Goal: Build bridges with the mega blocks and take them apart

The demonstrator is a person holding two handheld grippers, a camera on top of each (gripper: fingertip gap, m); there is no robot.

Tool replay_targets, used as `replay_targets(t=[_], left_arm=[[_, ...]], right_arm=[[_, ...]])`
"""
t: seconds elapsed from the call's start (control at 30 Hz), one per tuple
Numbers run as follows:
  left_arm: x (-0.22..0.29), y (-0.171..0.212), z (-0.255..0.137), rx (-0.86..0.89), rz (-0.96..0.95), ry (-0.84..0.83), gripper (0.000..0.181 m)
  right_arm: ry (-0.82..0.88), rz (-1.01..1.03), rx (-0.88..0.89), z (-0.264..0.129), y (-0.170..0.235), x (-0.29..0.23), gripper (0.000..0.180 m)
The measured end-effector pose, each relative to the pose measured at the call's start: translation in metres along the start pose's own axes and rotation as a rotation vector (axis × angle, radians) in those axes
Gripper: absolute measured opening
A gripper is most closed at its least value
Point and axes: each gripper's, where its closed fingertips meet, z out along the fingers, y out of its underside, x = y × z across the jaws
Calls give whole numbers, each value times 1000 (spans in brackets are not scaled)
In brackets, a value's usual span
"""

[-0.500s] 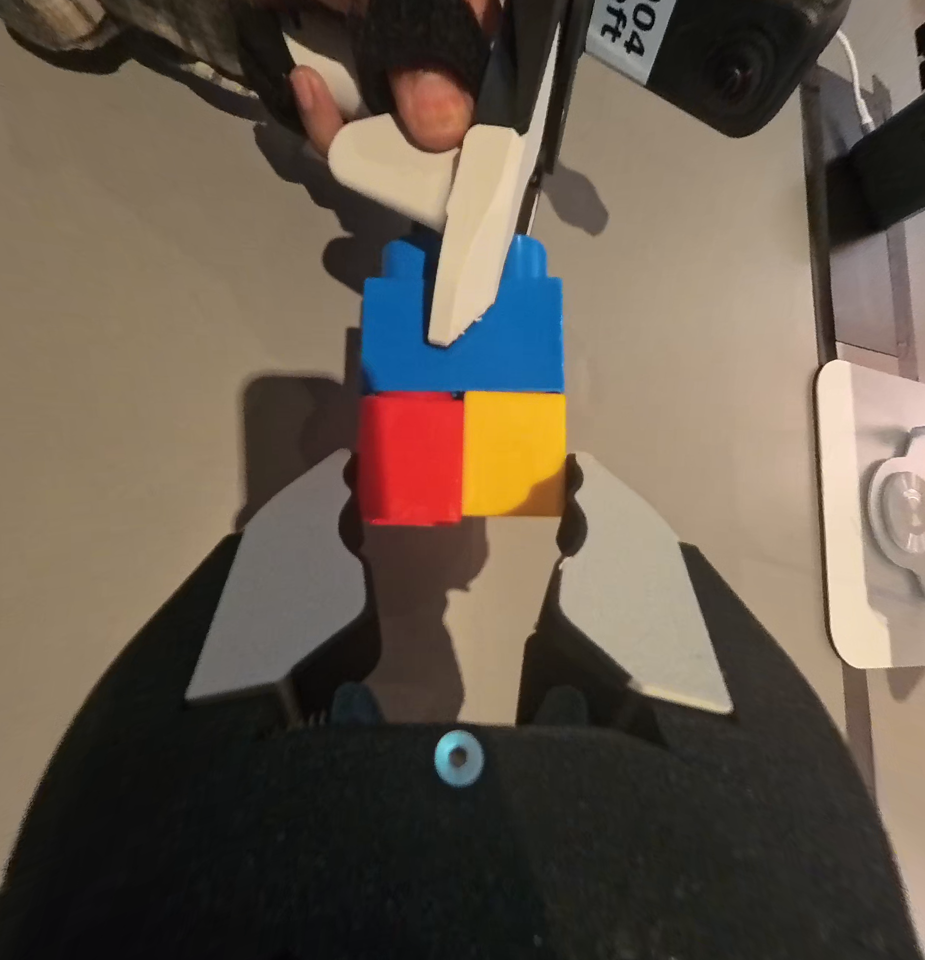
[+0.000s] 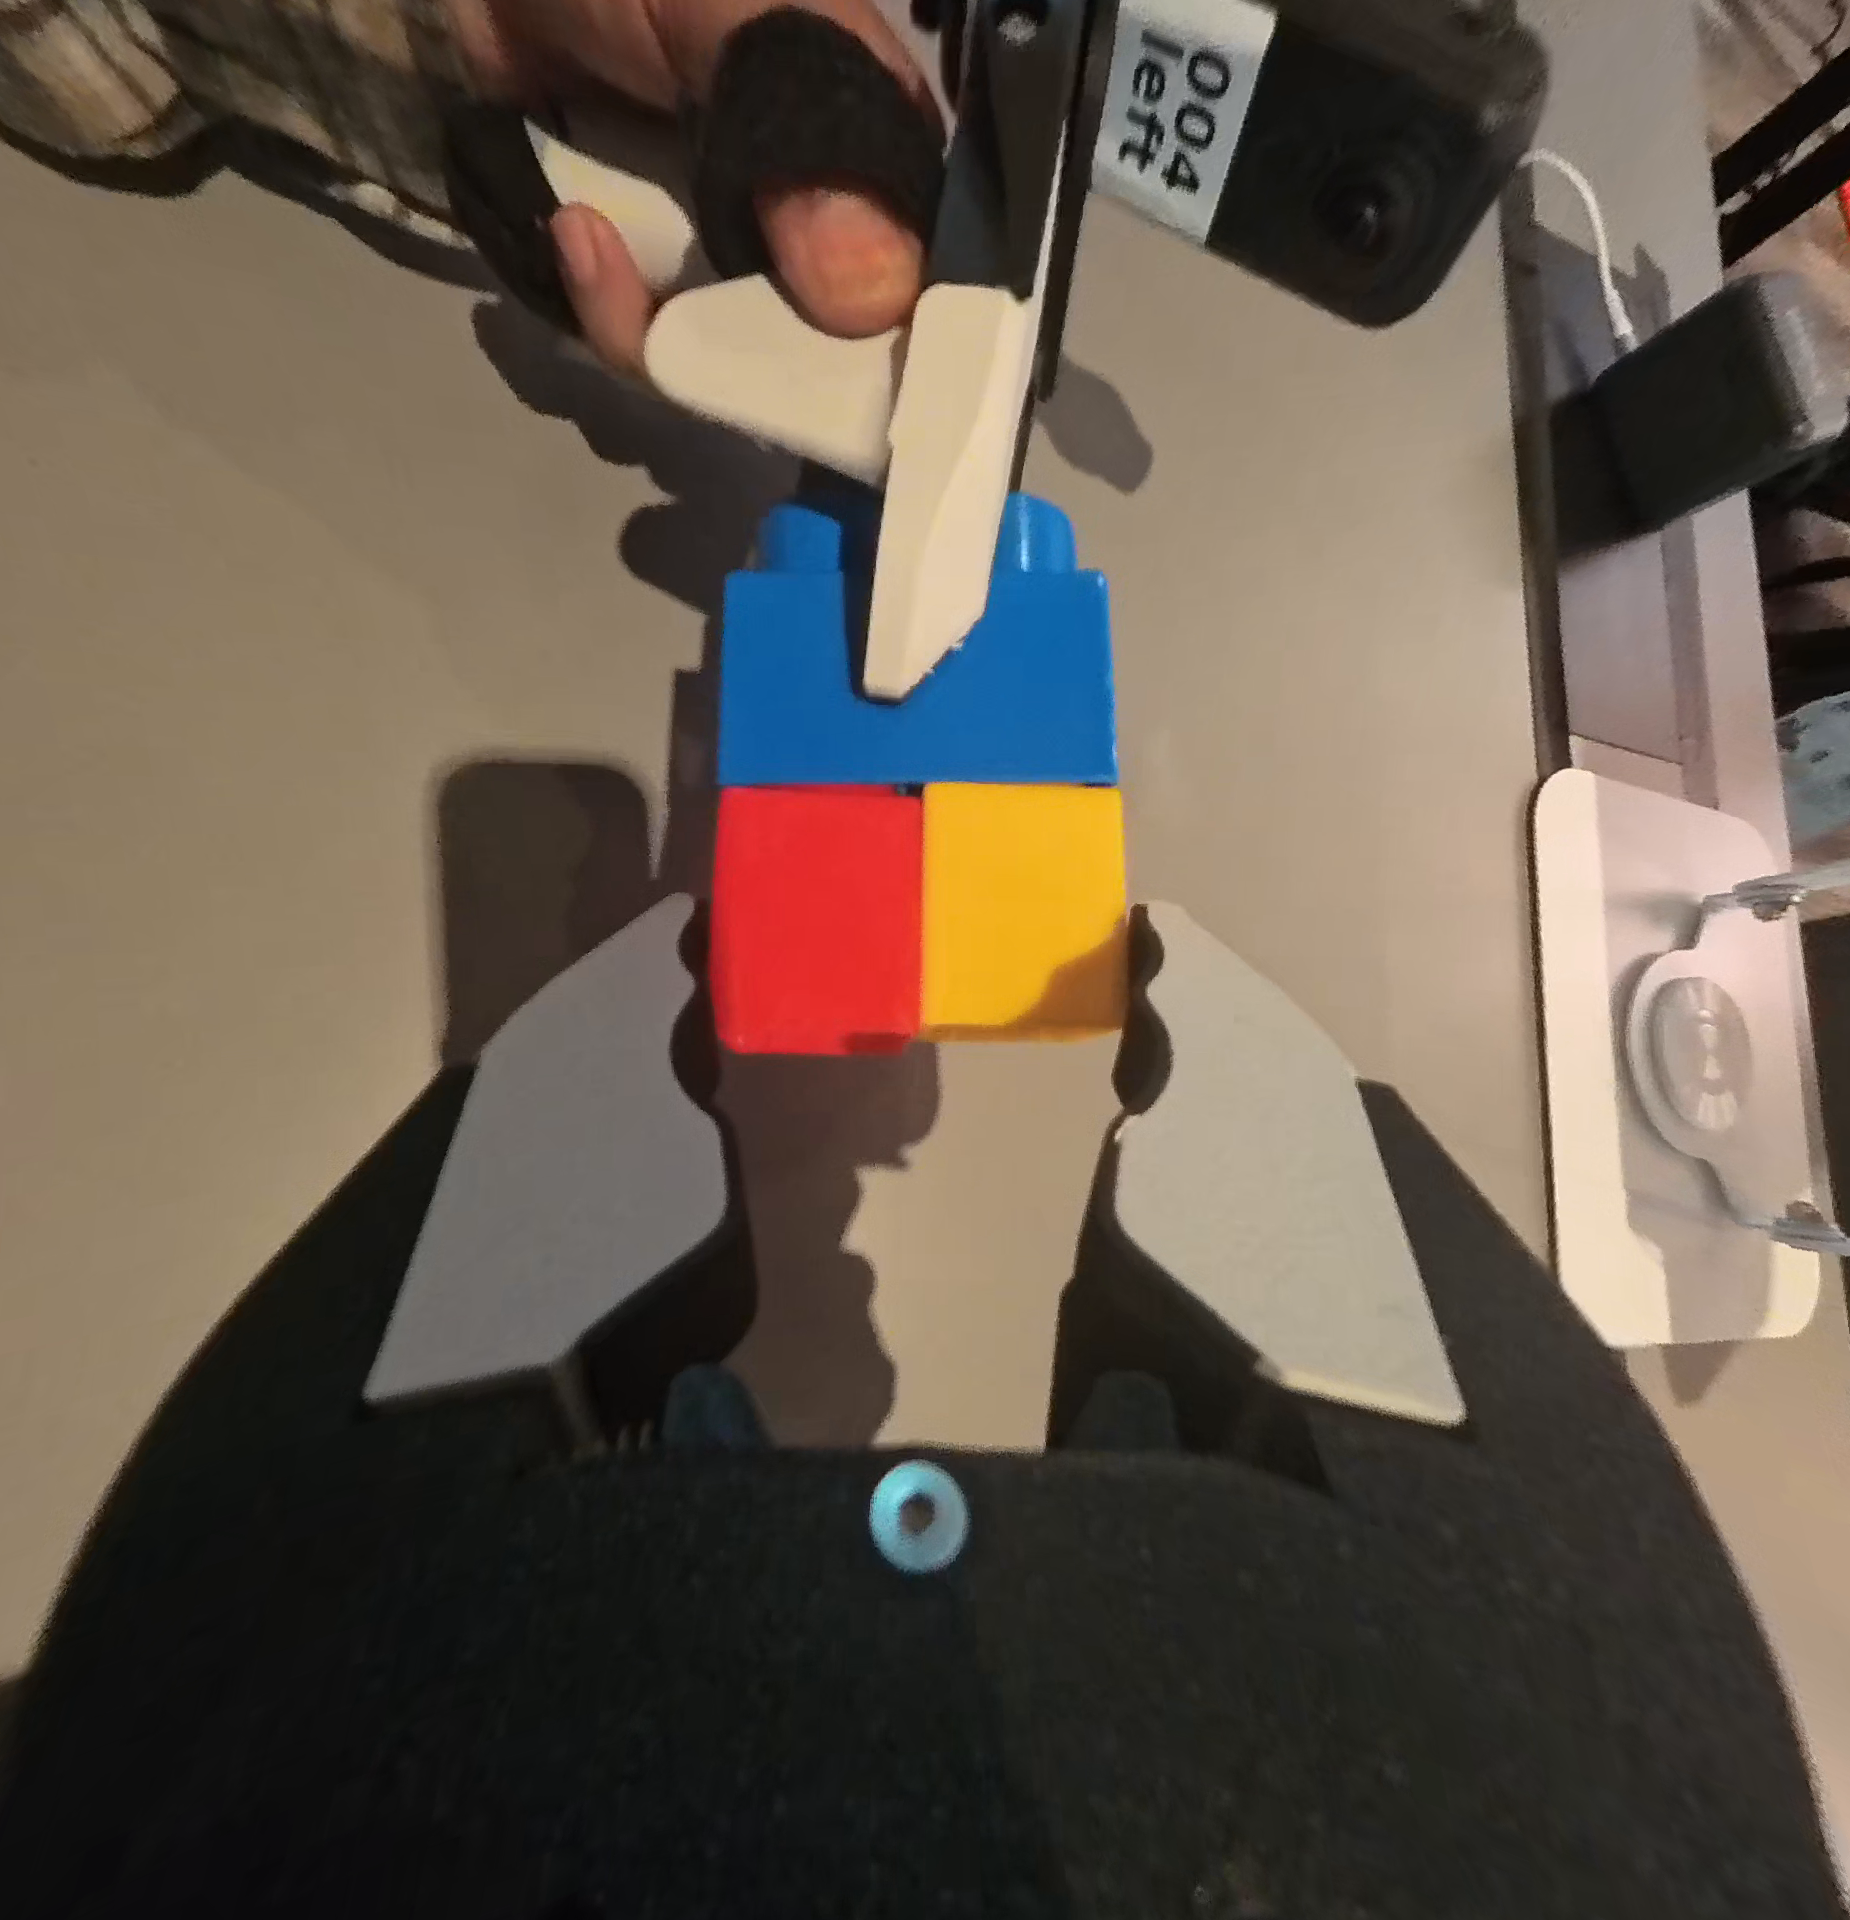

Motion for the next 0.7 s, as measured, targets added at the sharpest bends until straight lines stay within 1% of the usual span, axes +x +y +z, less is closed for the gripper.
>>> replay_targets(t=[0.13,0.23,0.27,0.33,0.4,0.47,0.53,0.6,0.7], left_arm=[[5,-1,-2,20,-27,63,36],[14,-3,-6,34,-22,107,36],[15,-2,-6,31,-18,113,36],[20,-1,-6,27,-17,143,36],[25,-1,-6,27,-21,187,36],[28,-1,-5,24,-21,205,36],[29,1,-4,18,-26,217,36],[29,1,-4,16,-36,219,35],[26,2,-4,2,-36,195,35]], right_arm=[[22,-9,54,-5,-4,5,77],[50,7,103,-9,-5,11,86],[43,22,129,-10,-5,11,87],[19,60,234,-15,-11,9,88],[-22,97,336,-19,-15,6,84],[-72,142,422,-21,-18,1,75],[-94,169,496,-23,-22,0,73],[-106,187,514,-23,-22,0,73],[-118,176,465,-20,-19,-1,72]])
